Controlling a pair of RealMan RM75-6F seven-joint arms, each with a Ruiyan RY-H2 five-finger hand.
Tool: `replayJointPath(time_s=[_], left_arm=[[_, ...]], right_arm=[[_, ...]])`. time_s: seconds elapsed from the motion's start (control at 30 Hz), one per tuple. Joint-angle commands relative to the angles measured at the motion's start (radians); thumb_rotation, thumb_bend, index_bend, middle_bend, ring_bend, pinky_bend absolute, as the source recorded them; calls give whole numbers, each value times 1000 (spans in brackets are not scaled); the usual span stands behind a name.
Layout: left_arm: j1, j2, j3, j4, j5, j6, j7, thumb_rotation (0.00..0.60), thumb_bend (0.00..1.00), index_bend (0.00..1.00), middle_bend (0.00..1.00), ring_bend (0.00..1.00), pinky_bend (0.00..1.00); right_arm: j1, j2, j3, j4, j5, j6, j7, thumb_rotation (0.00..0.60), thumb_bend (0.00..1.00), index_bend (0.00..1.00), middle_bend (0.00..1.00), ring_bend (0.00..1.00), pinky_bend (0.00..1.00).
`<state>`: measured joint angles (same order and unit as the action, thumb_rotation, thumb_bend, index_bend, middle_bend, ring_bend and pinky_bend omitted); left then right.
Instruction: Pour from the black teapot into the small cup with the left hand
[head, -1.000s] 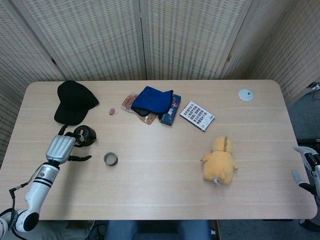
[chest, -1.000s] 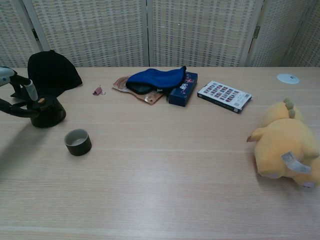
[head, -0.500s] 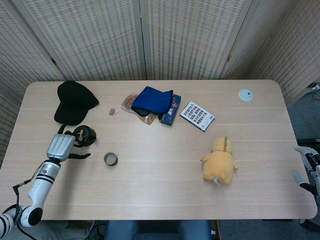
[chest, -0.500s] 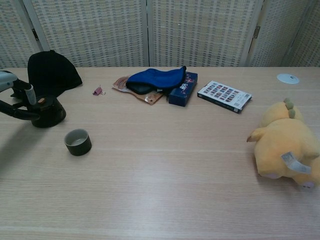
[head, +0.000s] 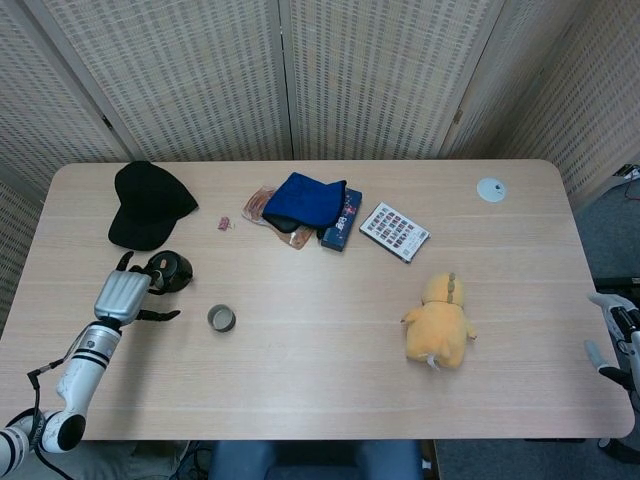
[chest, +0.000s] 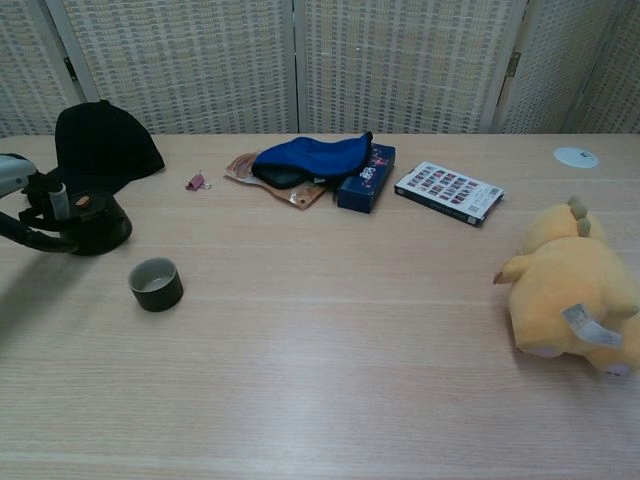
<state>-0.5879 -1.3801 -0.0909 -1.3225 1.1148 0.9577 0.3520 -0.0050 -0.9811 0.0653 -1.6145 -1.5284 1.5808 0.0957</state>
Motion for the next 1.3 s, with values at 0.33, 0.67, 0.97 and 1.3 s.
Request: replayJointPath(time_s=[0.33,0.67,0.97,1.3], left_arm=[[-3,-12,5,14,-10,-24,4,242,88,405,400,312,0],[-8,-25,10,24,-23,-46,10,239,88,422,413,331,0],[-16,-34,13,30,-32,-68,17,240,88,443,439,354,0],[-19,-28,13,22,-44,-76,20,243,88,514,524,434,0]], right_arm=[[-4,-2,0,4,2,3,3,600,302,249,284,188,158],[-8,-5,0,10,5,4,7,600,301,250,284,188,158],[-10,-9,1,17,9,4,12,600,302,249,284,188,158],[-10,-12,4,21,13,2,15,600,301,249,284,188,158]])
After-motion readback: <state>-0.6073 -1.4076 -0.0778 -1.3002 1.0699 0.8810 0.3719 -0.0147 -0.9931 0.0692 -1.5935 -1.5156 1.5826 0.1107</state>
